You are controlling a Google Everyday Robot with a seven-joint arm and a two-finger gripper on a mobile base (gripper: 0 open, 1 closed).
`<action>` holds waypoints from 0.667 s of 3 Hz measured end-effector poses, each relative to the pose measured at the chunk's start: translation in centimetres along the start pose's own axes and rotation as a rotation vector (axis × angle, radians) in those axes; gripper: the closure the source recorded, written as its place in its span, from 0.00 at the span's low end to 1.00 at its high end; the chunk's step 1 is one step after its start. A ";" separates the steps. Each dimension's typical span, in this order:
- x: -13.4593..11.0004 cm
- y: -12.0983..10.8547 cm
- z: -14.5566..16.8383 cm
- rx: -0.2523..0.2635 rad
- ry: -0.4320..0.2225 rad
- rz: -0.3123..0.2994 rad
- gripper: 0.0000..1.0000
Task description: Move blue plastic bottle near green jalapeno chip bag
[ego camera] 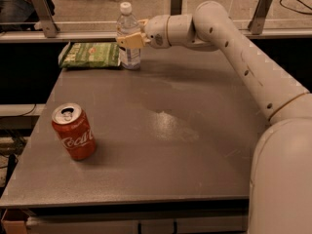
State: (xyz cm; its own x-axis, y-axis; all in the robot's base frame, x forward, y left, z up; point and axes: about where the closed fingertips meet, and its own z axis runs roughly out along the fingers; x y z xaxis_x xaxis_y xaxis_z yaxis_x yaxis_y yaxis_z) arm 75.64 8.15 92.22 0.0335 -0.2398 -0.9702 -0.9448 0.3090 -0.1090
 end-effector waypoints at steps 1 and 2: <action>0.4 0.2 0.5 -0.005 0.003 0.015 0.13; 0.9 0.2 0.7 -0.005 0.008 0.029 0.00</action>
Offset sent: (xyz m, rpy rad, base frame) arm 0.0025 -0.0015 -0.0147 0.0013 0.0464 -0.0185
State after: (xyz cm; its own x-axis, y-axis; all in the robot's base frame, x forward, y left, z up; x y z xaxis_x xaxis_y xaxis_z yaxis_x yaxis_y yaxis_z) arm 75.71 8.68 91.21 0.0036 -0.2379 -0.9713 -0.9470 0.3113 -0.0797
